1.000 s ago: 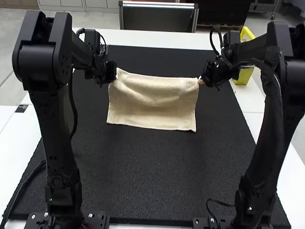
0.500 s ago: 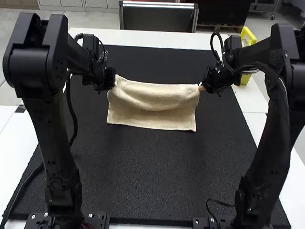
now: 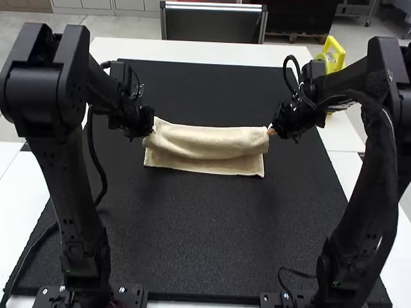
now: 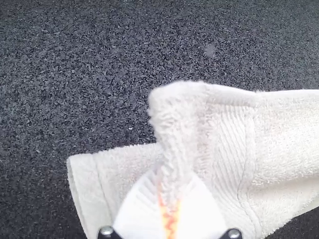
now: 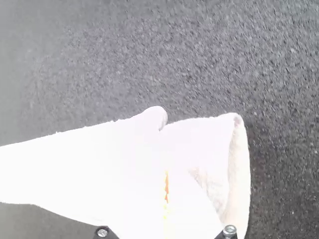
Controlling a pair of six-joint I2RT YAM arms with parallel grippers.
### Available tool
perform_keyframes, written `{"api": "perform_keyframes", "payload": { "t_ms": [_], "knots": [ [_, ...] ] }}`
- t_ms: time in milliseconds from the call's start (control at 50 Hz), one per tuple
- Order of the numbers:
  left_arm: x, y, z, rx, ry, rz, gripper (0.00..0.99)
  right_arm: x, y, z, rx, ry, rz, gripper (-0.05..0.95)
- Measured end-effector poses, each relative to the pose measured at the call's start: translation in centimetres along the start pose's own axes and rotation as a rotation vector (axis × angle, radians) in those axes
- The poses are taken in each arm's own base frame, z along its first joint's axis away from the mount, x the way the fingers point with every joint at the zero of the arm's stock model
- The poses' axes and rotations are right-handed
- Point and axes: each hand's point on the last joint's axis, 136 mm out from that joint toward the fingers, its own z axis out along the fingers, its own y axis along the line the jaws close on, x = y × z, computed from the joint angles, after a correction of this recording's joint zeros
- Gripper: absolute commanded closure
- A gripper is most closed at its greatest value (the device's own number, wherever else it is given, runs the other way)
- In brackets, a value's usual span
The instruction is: Fold the towel.
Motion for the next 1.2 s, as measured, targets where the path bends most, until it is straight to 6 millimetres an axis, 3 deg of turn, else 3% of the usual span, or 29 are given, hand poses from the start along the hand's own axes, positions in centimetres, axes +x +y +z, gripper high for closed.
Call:
{"api": "perform_keyframes", "payload": {
  "t_ms": [540, 1200],
  "knots": [
    [0.5, 0.3, 0.2, 0.013, -0.03, 0.01, 0.974, 2.1, -2.5, 0.8, 0.017, 0.005, 0.025, 0.92],
    [1.0, 1.0, 1.9, 0.014, -0.038, 0.016, 0.974, 1.4, -2.7, 1.7, 0.008, -0.028, 0.008, 0.92]
  ]
}}
